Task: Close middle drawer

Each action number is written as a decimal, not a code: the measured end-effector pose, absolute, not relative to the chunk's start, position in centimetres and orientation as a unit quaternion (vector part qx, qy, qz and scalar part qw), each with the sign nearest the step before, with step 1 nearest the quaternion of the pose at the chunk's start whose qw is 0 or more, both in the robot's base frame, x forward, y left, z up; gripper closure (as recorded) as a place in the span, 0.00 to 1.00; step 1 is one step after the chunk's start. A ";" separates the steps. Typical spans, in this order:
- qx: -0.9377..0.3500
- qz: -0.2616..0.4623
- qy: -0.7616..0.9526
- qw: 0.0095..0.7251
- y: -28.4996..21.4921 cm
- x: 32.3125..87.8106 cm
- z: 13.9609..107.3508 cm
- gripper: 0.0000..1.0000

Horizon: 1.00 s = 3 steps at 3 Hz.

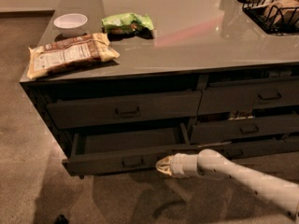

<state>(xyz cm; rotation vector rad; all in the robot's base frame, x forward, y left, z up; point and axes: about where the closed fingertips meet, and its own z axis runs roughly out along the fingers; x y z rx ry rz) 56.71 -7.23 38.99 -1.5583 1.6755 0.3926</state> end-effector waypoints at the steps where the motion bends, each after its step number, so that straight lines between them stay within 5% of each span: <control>1: -0.593 0.195 0.642 0.446 -5.7 57.4 36.6 1.00; 3: -0.580 0.225 0.620 0.478 -4.7 59.5 35.8 1.00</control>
Offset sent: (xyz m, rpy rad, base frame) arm 0.0223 0.0215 -0.0421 0.2572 -0.0296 0.0492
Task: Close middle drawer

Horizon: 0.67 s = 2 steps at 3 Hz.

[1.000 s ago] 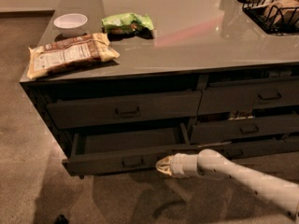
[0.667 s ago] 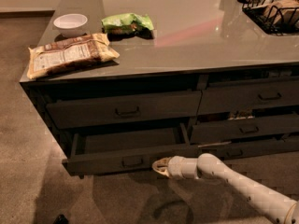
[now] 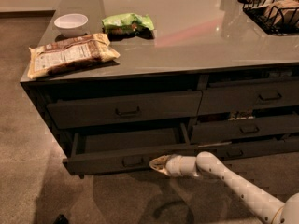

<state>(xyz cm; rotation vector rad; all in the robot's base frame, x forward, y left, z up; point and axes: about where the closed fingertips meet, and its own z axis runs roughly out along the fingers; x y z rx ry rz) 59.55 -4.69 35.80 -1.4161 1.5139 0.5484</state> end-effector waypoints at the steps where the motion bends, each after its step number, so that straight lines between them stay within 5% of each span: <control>1: -0.577 0.225 0.614 0.490 -4.1 61.2 36.2 1.00; 2: -0.575 0.221 0.611 0.498 -3.3 63.1 36.7 1.00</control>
Offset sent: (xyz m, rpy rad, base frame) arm 0.0613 0.0194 0.0163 0.0335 -0.0619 -0.0242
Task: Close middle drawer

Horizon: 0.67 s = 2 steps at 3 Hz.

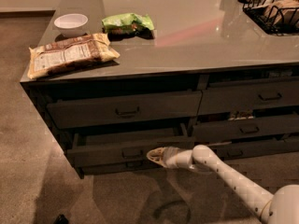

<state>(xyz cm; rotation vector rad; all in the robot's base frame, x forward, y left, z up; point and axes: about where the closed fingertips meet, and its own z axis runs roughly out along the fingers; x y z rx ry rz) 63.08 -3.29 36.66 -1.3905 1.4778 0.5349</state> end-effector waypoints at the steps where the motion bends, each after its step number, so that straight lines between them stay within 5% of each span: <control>1: -0.574 0.217 0.610 0.501 -2.3 65.2 36.9 1.00; 2: -0.573 0.214 0.614 0.499 -1.9 67.6 36.7 1.00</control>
Offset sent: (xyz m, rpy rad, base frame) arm 0.0837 0.0122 0.0008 -0.0231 -0.0070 -0.0387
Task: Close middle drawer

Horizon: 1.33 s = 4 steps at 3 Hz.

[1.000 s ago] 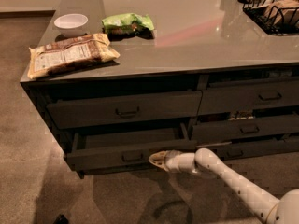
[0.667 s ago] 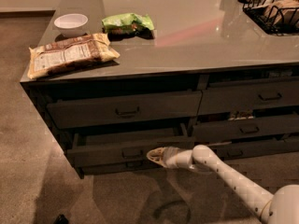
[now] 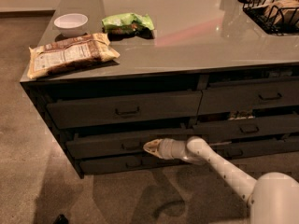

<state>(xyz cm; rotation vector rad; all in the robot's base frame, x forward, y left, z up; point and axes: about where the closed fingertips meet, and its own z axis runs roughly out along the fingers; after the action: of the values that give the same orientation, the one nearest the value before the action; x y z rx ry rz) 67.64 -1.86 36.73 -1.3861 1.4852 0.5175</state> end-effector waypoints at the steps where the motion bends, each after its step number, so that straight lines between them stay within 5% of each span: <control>1: -0.563 0.218 0.625 0.495 -2.2 70.2 35.7 1.00; 4: -0.558 0.233 0.631 0.487 -3.8 66.5 34.7 1.00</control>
Offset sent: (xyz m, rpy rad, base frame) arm 0.0456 -0.0173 -0.0245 0.0159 0.0524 -0.0413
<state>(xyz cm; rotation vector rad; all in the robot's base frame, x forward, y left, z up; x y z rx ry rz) 66.49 -3.85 34.70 -1.3569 1.5338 0.5678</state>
